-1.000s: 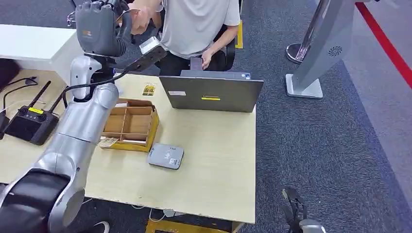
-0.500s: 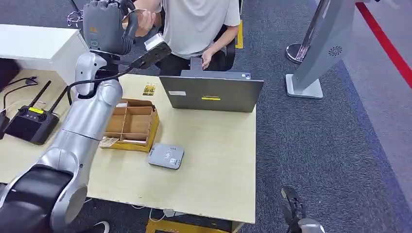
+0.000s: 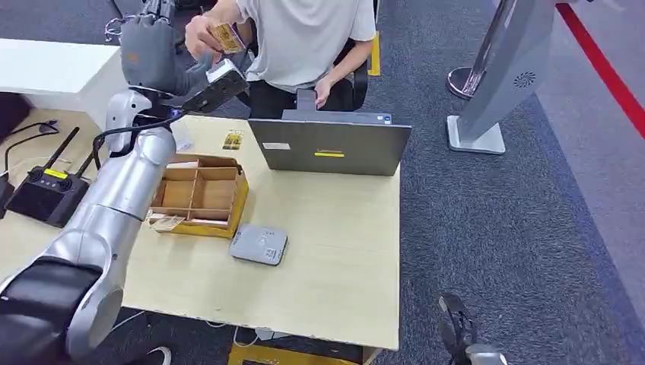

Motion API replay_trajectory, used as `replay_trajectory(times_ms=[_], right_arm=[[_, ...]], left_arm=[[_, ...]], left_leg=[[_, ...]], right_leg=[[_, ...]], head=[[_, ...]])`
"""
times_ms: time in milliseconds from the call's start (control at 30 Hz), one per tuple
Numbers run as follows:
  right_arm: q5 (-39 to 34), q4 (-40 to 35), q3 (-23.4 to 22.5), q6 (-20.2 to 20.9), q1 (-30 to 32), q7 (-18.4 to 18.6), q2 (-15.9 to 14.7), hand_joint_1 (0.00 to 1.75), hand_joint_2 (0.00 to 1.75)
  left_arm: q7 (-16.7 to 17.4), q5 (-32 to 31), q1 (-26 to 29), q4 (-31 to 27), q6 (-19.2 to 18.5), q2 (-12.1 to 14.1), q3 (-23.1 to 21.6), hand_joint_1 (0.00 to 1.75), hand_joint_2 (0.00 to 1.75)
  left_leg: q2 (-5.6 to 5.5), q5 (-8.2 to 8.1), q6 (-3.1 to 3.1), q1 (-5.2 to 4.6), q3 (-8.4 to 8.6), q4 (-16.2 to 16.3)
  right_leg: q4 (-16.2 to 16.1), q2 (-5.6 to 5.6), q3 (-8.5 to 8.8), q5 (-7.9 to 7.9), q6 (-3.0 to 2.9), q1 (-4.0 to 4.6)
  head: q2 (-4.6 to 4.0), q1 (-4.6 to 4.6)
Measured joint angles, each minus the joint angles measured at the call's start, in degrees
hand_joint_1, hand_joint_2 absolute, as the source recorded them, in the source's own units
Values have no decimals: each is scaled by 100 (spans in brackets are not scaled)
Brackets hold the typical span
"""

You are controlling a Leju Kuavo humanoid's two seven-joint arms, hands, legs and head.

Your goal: Pass the card to the sensor for recognition and then transmit it.

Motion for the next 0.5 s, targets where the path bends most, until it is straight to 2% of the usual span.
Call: replay_trajectory(times_ms=[233, 500], right_arm=[[0, 0, 0, 0, 0, -2, -6, 0, 0], [2, -2, 0, -17, 3, -4, -9, 0, 0]], left_arm=[[-11, 6, 4, 17, 2, 13, 2, 0, 175], [-153, 120, 43, 385, 44, 190, 57, 0, 175]], left_leg=[[-2, 0, 0, 0, 0, 0], [0, 0, 0, -1, -2, 0]], right_leg=[[0, -1, 0, 0, 0, 0], [1, 1, 0, 0, 1, -1]], head=[[0, 0], [0, 0]])
